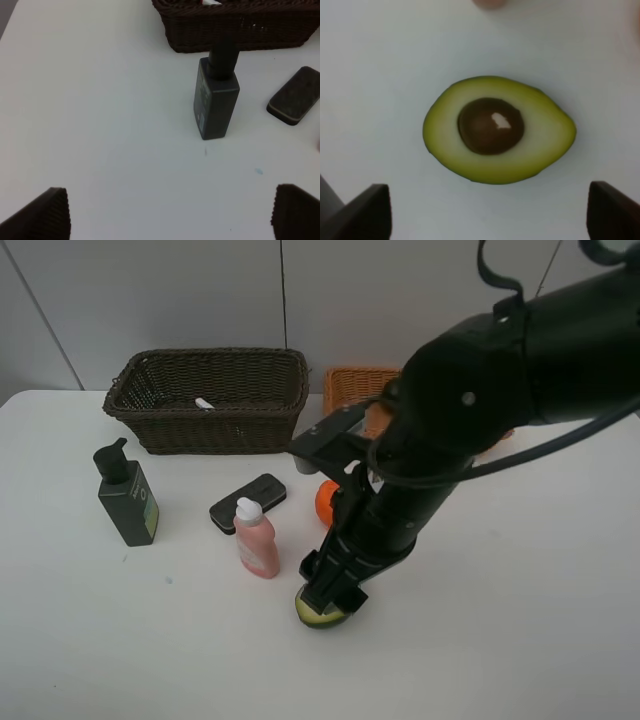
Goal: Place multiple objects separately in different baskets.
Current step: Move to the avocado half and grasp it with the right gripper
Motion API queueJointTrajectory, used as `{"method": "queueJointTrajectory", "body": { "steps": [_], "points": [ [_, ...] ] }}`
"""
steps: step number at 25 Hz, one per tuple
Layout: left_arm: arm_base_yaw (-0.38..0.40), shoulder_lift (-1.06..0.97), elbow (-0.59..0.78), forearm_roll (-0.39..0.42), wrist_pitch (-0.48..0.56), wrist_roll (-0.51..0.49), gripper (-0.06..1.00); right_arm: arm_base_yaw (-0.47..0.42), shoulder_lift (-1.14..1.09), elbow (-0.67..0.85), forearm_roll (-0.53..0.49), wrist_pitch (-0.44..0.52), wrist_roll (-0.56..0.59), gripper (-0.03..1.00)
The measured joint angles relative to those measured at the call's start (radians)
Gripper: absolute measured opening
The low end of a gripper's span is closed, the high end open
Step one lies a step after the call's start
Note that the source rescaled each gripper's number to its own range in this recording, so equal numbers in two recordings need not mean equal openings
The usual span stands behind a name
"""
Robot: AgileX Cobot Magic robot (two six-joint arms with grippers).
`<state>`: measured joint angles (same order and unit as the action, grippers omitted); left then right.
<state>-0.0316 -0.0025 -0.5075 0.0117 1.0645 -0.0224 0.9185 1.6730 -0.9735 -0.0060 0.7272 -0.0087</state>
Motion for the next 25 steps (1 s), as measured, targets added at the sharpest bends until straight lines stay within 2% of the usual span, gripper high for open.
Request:
{"method": "queueJointTrajectory", "body": {
  "steps": [5, 11, 14, 19, 25],
  "points": [
    [0.000, 0.000, 0.000, 0.000, 0.000, 0.000, 1.00, 0.004, 0.000, 0.037, 0.000, -0.073, 0.000, 0.98],
    [0.000, 0.000, 0.000, 0.000, 0.000, 0.000, 1.00, 0.004, 0.019, 0.047, -0.009, -0.082, -0.002, 0.98],
    [0.000, 0.000, 0.000, 0.000, 0.000, 0.000, 1.00, 0.004, 0.025, 0.047, 0.024, -0.098, 0.025, 0.98],
    [0.000, 0.000, 0.000, 0.000, 0.000, 0.000, 1.00, 0.004, 0.025, 0.017, 0.054, -0.118, 0.225, 0.98],
    [0.000, 0.000, 0.000, 0.000, 0.000, 0.000, 1.00, 0.004, 0.025, 0.011, 0.054, -0.097, 0.632, 0.98]
  ]
}}
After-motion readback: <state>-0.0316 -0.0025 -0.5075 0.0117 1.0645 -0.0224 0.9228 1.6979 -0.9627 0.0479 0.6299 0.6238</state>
